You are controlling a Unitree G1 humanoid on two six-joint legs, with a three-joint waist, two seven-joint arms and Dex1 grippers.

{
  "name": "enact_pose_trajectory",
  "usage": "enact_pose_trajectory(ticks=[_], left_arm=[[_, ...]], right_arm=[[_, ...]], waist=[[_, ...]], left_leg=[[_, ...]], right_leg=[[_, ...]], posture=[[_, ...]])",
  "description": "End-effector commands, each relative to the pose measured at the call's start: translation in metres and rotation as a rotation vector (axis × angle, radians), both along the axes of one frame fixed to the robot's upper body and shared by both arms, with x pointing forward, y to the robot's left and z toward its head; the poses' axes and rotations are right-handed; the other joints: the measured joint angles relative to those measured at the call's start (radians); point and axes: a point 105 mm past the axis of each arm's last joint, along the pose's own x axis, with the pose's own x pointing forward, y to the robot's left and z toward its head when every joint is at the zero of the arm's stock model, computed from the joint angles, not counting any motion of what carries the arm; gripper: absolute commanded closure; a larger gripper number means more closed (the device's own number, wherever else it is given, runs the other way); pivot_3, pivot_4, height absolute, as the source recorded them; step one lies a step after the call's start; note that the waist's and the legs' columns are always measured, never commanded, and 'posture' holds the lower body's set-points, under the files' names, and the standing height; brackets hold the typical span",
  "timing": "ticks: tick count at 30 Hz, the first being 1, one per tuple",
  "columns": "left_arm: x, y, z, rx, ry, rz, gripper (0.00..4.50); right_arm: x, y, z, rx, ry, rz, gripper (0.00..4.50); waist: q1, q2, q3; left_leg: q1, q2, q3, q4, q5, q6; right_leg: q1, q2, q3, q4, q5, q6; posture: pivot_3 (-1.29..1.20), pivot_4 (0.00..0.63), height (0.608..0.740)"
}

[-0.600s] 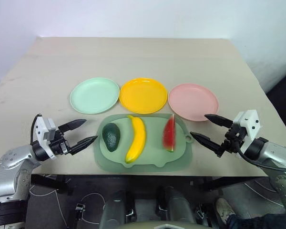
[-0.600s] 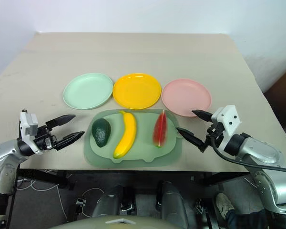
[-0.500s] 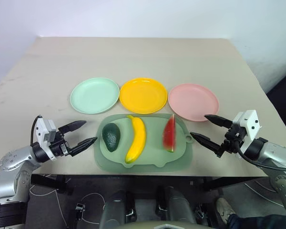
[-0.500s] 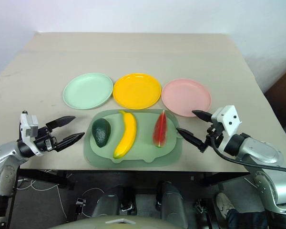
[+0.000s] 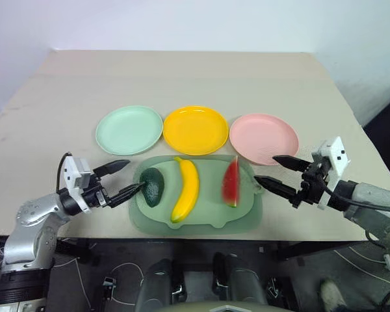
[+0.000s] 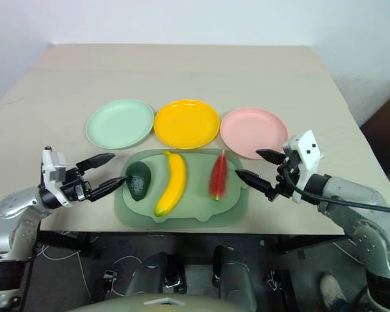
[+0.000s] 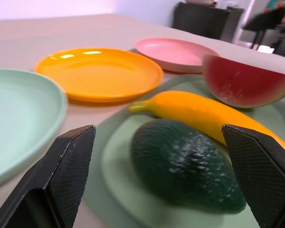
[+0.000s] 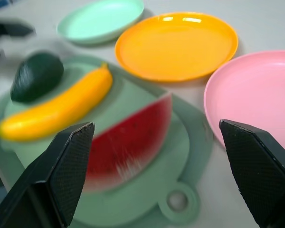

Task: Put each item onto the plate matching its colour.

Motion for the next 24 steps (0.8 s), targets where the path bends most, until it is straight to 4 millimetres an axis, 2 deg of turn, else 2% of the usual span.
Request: enact_pose_trajectory(ticks=[1, 6, 9, 13, 18, 24], left_arm=[[0.002, -0.007, 0.009, 0.003, -0.046, -0.019, 0.03], [0.003, -0.006, 0.011, 0.003, -0.045, -0.041, 0.03], [-0.001, -0.005, 0.012, 0.012, -0.040, -0.065, 0.03], [-0.002, -0.010, 0.014, 0.031, -0.041, -0.107, 0.03], [0.001, -0.014, 0.017, 0.048, -0.056, -0.127, 0.03], [0.003, -0.019, 0.017, 0.049, -0.063, -0.139, 0.03]], right_arm=[[-0.004, 0.006, 0.017, -0.003, 0.006, 0.010, 0.00], [0.000, 0.019, 0.012, -0.018, 0.133, 0.021, 0.00], [0.009, 0.025, 0.005, -0.030, 0.220, -0.016, 0.00], [0.014, 0.035, 0.004, 0.024, 0.316, -0.001, 0.00], [0.020, 0.047, -0.011, -0.022, 0.408, -0.027, 0.00], [0.034, 0.049, -0.036, -0.129, 0.497, -0.109, 0.00]], waist=[[0.000, 0.000, 0.000], [-0.002, 0.000, 0.000], [-0.004, 0.000, 0.000], [-0.002, 0.000, 0.000], [-0.002, 0.000, 0.000], [-0.005, 0.000, 0.000]], left_leg=[[0.000, 0.000, 0.000, 0.000, 0.000, 0.000], [0.000, 0.000, 0.000, 0.000, 0.000, 0.000], [0.000, 0.000, 0.000, 0.000, 0.000, 0.000], [0.000, 0.000, 0.001, 0.000, 0.000, -0.001], [0.000, 0.000, 0.002, 0.000, 0.000, -0.001], [0.000, 0.000, 0.002, 0.000, 0.001, -0.001]], right_leg=[[0.000, 0.000, 0.000, 0.000, 0.000, 0.000], [0.000, 0.000, 0.000, 0.000, 0.000, 0.000], [0.000, 0.000, 0.000, 0.001, 0.000, 0.000], [0.000, 0.000, 0.000, 0.002, 0.000, 0.000], [0.000, 0.000, 0.000, 0.002, 0.000, 0.000], [-0.001, 0.000, 0.001, 0.003, 0.001, 0.001]], posture=[[0.00, 0.150, 0.696], [0.00, 0.150, 0.696], [0.00, 0.150, 0.696], [0.00, 0.150, 0.696], [0.00, 0.150, 0.696], [0.00, 0.150, 0.696]])
